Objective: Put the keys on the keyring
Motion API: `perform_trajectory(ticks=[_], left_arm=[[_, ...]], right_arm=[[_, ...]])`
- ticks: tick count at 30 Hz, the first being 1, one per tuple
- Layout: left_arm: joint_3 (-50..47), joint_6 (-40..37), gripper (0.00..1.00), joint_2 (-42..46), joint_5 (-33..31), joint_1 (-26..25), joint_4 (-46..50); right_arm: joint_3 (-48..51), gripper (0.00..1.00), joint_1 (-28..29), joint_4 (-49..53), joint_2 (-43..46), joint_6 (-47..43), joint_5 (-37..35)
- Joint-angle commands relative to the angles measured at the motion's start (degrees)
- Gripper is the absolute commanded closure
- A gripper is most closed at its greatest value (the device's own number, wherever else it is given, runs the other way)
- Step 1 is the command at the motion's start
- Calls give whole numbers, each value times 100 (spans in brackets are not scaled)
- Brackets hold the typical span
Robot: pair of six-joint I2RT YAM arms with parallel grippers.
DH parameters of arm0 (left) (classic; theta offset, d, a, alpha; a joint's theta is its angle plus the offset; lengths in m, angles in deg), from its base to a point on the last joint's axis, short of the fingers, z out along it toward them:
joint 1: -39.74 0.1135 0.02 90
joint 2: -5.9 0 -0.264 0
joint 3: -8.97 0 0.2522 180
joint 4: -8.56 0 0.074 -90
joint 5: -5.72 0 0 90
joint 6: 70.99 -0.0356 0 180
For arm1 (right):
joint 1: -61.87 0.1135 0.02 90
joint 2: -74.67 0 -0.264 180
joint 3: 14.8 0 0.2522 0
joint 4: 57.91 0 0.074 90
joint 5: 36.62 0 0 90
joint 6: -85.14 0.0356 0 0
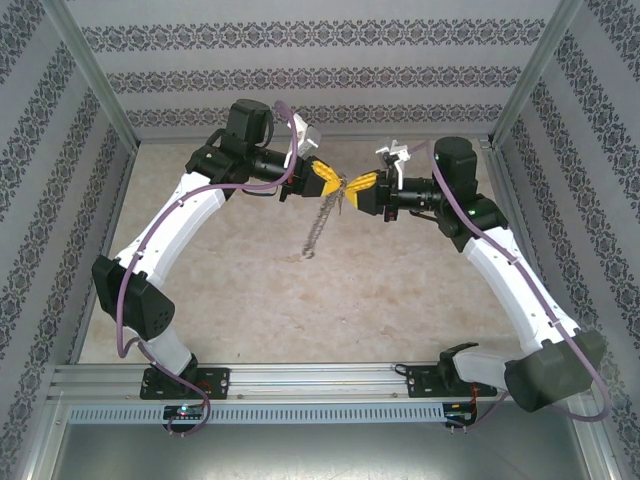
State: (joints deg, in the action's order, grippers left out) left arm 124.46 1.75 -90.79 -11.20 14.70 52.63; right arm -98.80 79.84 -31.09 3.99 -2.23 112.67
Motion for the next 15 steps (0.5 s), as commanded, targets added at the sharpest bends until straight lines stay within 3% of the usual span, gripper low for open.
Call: perform_trajectory(ticks=[1, 15], left_arm=[[135, 108, 100, 140, 220, -69, -350], [160, 21, 100, 145, 291, -63, -231]], right_arm=[[-53, 81, 101, 160, 36, -232, 30], [-167, 80, -585, 57, 560, -110, 307]])
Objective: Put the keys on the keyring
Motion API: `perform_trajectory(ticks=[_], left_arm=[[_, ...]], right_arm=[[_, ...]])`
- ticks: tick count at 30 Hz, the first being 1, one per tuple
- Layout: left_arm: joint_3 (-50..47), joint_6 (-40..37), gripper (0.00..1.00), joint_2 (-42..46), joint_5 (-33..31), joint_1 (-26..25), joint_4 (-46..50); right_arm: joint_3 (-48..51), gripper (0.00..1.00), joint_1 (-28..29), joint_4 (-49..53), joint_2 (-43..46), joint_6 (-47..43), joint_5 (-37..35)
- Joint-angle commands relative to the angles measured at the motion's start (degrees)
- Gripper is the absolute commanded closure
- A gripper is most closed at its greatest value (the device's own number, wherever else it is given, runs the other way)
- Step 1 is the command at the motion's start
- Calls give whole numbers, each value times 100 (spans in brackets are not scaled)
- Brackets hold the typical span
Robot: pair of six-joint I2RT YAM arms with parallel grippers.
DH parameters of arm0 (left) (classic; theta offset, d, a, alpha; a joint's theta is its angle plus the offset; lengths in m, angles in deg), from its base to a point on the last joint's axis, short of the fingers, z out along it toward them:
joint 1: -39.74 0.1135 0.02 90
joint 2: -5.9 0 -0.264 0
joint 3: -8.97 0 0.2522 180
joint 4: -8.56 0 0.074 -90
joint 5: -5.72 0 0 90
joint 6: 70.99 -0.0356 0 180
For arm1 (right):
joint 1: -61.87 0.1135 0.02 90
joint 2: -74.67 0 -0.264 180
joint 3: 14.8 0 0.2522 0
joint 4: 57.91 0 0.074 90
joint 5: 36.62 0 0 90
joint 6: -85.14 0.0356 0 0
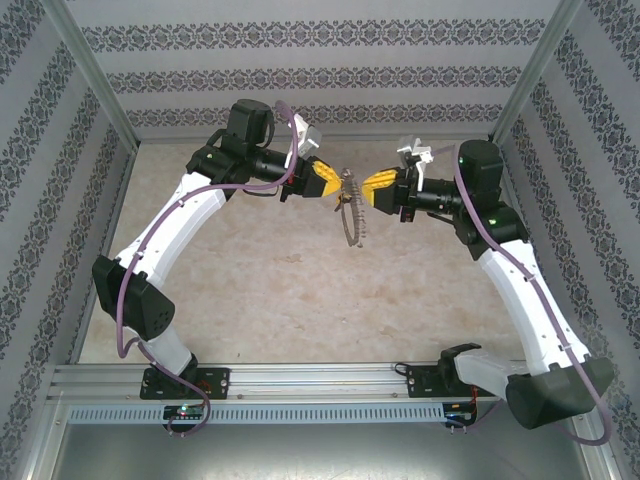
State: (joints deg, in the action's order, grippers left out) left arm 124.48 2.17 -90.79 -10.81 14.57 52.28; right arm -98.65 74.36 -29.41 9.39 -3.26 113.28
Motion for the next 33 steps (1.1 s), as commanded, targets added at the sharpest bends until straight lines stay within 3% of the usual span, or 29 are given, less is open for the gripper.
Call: perform_trajectory(ticks=[1, 5, 17, 33], left_arm=[[165, -18, 100, 141, 270, -50, -193], [194, -21, 100, 124, 299, -50, -174], [239, -47, 100, 101, 318, -50, -97], [257, -82, 100, 64, 330, -59, -45]], right_arm=[[-242, 79, -39, -136, -37, 14, 312], [-369, 70, -15, -312, -262, 155, 536], [-430, 63, 303, -392, -613, 124, 760], [-541, 70, 498, -428, -825, 117, 653]])
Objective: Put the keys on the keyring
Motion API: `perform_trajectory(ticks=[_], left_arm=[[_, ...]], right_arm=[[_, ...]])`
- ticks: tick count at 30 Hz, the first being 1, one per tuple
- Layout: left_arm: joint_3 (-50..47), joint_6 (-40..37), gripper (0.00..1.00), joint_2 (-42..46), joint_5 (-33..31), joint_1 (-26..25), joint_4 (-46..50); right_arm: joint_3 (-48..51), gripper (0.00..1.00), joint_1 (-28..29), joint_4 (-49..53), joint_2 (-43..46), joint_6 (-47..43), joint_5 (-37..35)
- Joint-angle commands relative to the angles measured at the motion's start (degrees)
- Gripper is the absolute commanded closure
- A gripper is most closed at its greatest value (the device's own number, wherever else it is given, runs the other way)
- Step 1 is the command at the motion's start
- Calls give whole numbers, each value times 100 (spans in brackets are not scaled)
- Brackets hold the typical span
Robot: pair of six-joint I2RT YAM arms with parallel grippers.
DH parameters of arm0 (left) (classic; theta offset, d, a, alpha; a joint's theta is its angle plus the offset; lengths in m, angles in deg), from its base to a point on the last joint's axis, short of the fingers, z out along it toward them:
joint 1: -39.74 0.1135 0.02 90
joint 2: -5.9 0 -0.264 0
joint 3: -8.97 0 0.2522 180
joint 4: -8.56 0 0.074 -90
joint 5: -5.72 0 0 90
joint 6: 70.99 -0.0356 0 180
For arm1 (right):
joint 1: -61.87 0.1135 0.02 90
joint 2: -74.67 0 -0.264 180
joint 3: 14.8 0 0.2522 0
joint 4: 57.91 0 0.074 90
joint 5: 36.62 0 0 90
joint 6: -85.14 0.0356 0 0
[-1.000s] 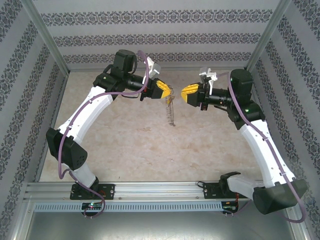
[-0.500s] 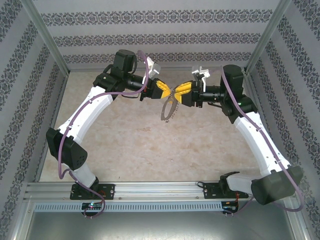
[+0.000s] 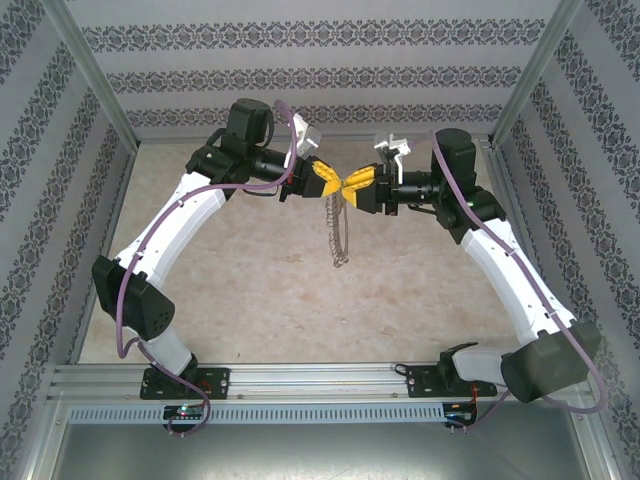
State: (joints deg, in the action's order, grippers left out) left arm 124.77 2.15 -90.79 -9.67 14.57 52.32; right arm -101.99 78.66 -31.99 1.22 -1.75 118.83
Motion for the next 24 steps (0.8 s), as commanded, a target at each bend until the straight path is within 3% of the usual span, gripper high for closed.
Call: perform_trajectory(ticks=[1, 10, 15, 20, 23, 24], left_arm=[[224, -88, 100, 71, 218, -62, -40], [224, -116, 100, 61, 237, -70, -7], [222, -115, 100, 70, 226, -89, -9], [236, -72, 100, 71, 195, -102, -55], [288, -19, 99, 62, 74, -97, -56], [294, -25, 95, 64, 2, -95, -39]], right_arm=[[-209, 70, 62, -173, -11, -34, 76], [-251, 73, 68, -211, -11, -13, 3], [-271, 81, 71, -214, -38, 11, 12], [-266, 98, 78, -77, -47, -59, 39], [-327, 100, 85, 261, -46, -249, -74], [-358, 100, 80, 378, -45, -303, -138]])
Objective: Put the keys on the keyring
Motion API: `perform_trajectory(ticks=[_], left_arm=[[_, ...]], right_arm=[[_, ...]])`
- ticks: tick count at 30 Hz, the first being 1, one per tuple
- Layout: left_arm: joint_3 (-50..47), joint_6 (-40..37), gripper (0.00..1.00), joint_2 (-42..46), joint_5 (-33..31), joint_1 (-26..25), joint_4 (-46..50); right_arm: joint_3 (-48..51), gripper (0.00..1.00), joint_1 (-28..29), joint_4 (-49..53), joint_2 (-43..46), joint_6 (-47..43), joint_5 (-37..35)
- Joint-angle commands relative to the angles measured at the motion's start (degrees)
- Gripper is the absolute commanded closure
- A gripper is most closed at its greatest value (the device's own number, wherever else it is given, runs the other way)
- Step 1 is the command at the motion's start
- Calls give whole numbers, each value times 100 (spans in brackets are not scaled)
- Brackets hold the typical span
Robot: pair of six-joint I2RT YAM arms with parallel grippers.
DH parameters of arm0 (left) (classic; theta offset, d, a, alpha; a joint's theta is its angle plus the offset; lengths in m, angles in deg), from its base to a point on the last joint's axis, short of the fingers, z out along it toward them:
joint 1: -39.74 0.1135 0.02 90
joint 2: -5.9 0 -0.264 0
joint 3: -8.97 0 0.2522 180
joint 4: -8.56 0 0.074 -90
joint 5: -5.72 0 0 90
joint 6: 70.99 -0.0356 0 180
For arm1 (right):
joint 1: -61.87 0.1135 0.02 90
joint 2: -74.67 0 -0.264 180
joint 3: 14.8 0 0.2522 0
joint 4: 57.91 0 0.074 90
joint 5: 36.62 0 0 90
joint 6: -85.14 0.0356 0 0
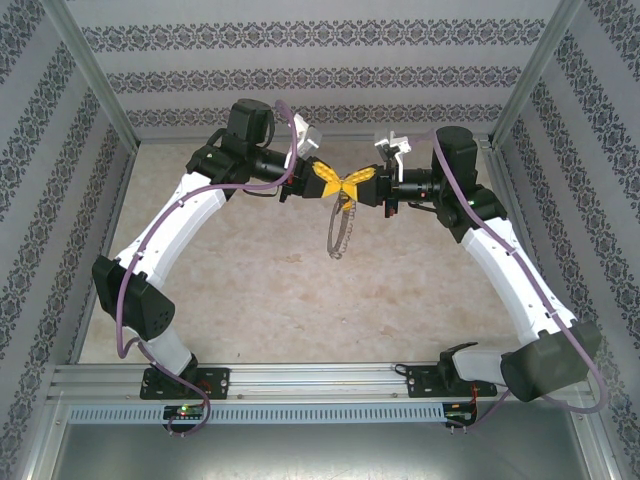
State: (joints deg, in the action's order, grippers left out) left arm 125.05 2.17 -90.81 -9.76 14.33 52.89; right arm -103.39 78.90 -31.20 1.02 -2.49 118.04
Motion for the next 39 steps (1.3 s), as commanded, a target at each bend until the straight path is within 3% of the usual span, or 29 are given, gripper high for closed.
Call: perform_trajectory(ticks=[1, 3, 8, 19, 22, 39], left_arm=[[296, -92, 88, 85, -59, -63, -22], [402, -315, 77, 78, -154, -13, 234], [593, -731, 68, 114, -105, 303, 900], [745, -1494, 65, 71, -46, 423, 1929], [741, -1622, 65, 30, -11, 418, 2083], [743, -1730, 69, -294, 345, 236, 2296]], right_arm=[[-331, 100, 60, 595, -48, -427, -136], [-695, 100, 55, 1430, -176, -926, -319], [-1962, 100, 102, 3698, -697, -2253, -919], [-4930, 100, 875, 6913, -2241, -3621, -2913], [-5424, 100, 1050, 7224, -2567, -3669, -3289], [-5666, 100, 1118, 7249, -2644, -3823, -2893]])
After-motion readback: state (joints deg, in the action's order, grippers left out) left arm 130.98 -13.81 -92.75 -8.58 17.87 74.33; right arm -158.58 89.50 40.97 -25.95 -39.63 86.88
